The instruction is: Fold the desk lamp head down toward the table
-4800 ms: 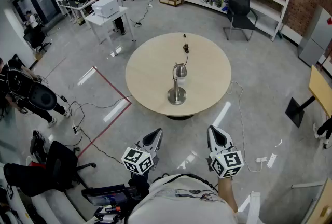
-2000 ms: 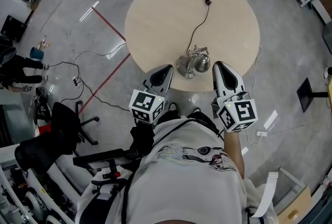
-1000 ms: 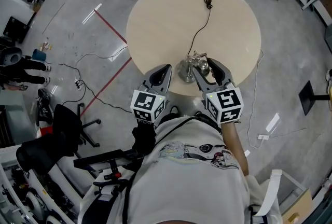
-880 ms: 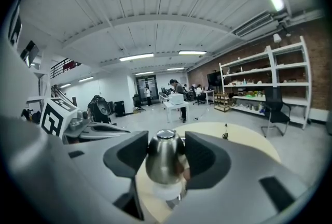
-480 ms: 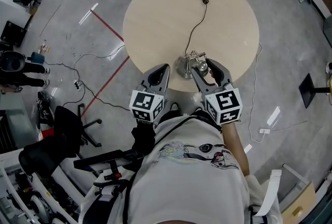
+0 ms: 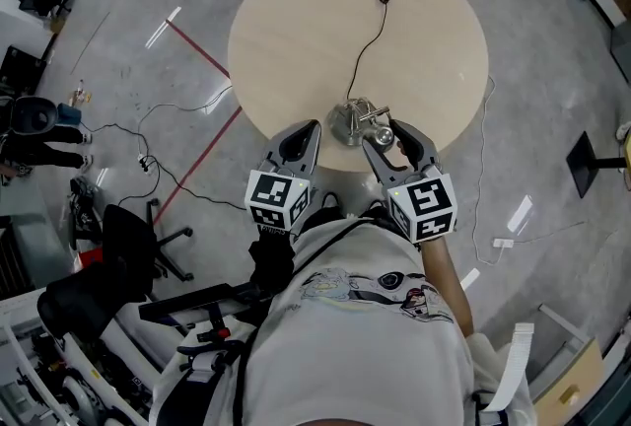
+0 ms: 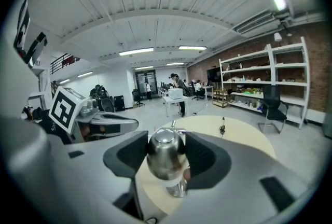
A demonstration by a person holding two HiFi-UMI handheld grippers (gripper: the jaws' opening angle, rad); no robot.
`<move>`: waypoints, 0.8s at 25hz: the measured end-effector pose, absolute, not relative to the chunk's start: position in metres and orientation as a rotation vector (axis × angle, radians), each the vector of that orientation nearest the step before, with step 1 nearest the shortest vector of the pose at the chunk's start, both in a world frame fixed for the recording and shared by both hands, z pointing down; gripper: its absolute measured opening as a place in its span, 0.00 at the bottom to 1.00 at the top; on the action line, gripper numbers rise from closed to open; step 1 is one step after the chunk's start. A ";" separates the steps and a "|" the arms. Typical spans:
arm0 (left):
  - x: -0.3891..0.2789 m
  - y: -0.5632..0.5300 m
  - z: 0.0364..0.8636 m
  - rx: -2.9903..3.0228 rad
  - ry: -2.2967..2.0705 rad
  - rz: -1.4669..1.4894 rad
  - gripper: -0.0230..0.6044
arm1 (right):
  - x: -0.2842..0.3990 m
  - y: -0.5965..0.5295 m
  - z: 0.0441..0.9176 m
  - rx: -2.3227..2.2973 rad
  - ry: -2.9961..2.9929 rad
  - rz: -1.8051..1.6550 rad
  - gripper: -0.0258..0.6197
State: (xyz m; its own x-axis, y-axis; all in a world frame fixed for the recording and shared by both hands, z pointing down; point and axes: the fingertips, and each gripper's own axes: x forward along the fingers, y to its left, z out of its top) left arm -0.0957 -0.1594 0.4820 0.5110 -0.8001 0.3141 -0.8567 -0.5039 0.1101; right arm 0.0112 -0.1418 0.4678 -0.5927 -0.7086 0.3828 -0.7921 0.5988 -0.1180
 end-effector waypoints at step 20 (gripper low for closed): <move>-0.079 -0.156 0.483 2.527 -1.363 0.337 0.04 | 0.024 -0.100 0.523 1.142 -2.407 0.329 0.39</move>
State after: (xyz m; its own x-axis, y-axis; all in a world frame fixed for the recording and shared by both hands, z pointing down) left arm -0.0787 -0.1557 0.4834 0.5356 -0.7825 0.3176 -0.8403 -0.5311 0.1086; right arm 0.0239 -0.1004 0.5227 -0.5540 -0.6694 0.4951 -0.7778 0.6282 -0.0209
